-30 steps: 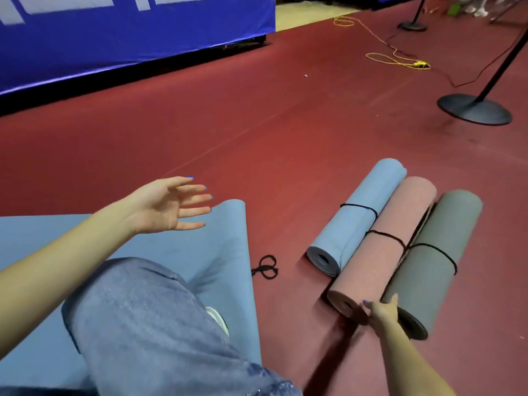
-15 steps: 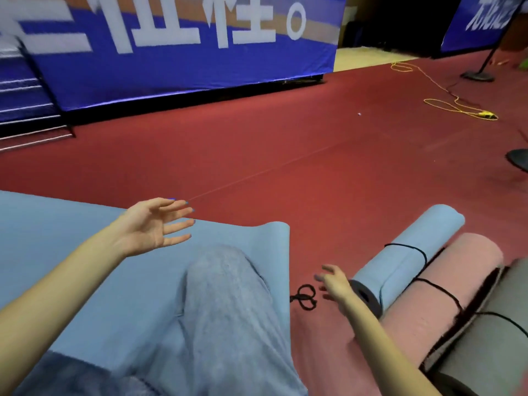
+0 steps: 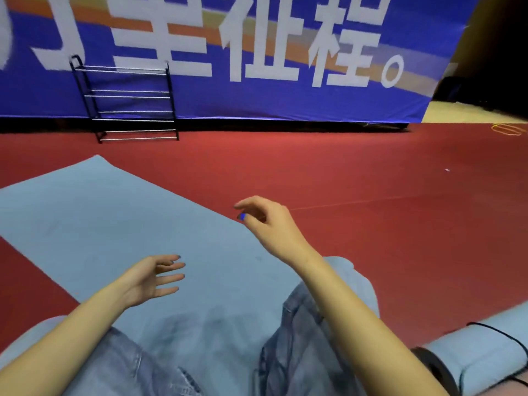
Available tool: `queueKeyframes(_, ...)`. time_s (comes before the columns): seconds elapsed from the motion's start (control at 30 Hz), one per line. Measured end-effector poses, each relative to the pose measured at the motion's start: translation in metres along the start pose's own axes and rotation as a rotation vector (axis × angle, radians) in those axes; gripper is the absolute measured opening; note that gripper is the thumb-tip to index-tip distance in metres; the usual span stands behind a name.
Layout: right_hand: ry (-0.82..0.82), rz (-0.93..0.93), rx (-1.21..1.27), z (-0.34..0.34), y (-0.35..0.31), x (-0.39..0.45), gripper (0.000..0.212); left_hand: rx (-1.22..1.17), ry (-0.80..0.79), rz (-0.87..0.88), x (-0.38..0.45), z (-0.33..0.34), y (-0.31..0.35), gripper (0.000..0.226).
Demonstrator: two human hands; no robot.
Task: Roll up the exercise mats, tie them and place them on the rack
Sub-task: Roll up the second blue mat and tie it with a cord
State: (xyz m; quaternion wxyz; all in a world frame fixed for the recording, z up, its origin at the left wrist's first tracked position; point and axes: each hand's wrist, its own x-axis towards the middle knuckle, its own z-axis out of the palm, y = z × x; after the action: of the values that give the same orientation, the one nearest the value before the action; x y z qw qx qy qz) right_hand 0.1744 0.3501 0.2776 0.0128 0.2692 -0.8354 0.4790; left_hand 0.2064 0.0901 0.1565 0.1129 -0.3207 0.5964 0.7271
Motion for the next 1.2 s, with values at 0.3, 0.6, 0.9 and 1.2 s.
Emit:
queueKeyframes(0.3, -0.997, 0.457, -0.529, 0.113, 0.021, -0.009, 0.074, 0.054, -0.001, 0.054, -0.012, 0.014, -0.011, 0.018)
queueKeyframes(0.6, -0.618, 0.852, -0.203, 0.115, 0.179, -0.068, 0.050, 0.724, 0.008, 0.434, -0.039, 0.046, -0.020, 0.011)
queueKeyframes(0.9, -0.623, 1.191, -0.373, 0.106, 0.324, -0.159, 0.062, 1.533, -0.101, 0.590, -0.019, 0.046, -0.022, 0.036)
queueKeyframes(1.2, 0.370, 1.593, 0.119, 0.072, 0.374, -0.174, 0.102, 1.748, -0.273, 0.313, 0.014, 0.033, -0.056, 0.039)
